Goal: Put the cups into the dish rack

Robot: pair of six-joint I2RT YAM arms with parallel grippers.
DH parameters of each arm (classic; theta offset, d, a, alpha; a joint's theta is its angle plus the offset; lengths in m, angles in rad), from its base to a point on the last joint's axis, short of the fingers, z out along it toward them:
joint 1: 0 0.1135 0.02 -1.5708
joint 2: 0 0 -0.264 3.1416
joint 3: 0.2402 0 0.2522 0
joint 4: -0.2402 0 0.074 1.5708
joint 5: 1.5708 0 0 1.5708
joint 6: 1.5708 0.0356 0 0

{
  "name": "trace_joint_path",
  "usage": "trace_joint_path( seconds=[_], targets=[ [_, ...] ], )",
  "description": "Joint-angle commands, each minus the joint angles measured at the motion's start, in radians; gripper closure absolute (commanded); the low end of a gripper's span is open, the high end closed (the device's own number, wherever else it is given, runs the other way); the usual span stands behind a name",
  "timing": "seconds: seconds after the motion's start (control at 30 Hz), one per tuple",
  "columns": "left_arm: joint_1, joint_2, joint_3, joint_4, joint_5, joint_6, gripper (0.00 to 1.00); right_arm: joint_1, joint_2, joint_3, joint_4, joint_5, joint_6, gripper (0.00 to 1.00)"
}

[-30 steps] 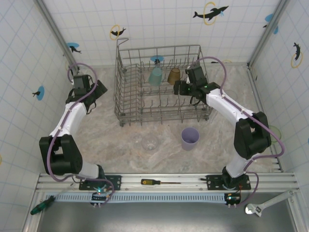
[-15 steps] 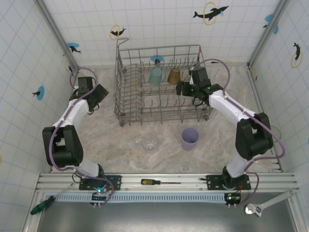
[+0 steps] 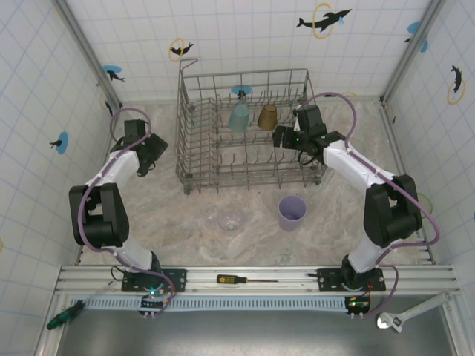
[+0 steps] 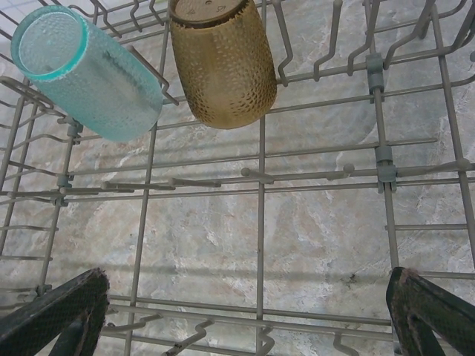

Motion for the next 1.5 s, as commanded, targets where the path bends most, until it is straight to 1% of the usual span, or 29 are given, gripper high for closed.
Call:
trace_joint_path(
  seconds=[0.0, 0.23, 0.43, 0.63, 0.7, 0.93, 1.03, 1.07, 1.17, 1.37, 1.47],
  targets=[
    [0.001, 0.018, -0.003, -0.022, -0.025, -0.019, 0.05, -0.007, -0.046, -0.020, 0.031, -0.011, 0.008, 0.00],
    [0.001, 0.022, -0.006, -0.023, -0.012, -0.011, 0.05, -0.006, -0.071, -0.037, 0.038, -0.007, 0.012, 0.00],
    [0.001, 0.032, 0.016, -0.043, -0.010, 0.003, 0.07, -0.016, -0.113, -0.110, 0.090, -0.008, 0.016, 0.00],
    [0.003, 0.048, 0.068, -0.110, -0.046, 0.012, 0.09, -0.049, -0.118, -0.138, 0.120, -0.024, 0.000, 0.00],
    [0.003, 0.045, 0.068, -0.108, -0.052, 0.006, 0.12, -0.059, -0.111, -0.137, 0.130, -0.035, -0.007, 0.00],
    [0.004, 0.073, 0.072, -0.110, -0.057, -0.014, 0.30, -0.086, -0.082, -0.135, 0.154, -0.067, -0.019, 0.00],
    [0.004, 0.093, 0.079, -0.103, -0.055, -0.017, 0.35, -0.094, -0.075, -0.135, 0.155, -0.073, -0.019, 0.00],
    [0.004, 0.100, 0.081, -0.098, -0.050, -0.017, 0.37, -0.094, -0.074, -0.136, 0.157, -0.073, -0.018, 0.00],
    [0.005, 0.126, 0.092, -0.094, -0.043, -0.013, 0.38, -0.095, -0.074, -0.135, 0.157, -0.074, -0.014, 0.00],
    [0.010, 0.165, 0.108, -0.080, -0.025, 0.006, 0.50, -0.096, -0.090, -0.135, 0.155, -0.074, 0.008, 0.00],
    [0.021, 0.173, 0.111, -0.080, -0.005, 0.020, 0.66, -0.094, -0.097, -0.130, 0.148, -0.074, 0.016, 0.00]
  ],
)
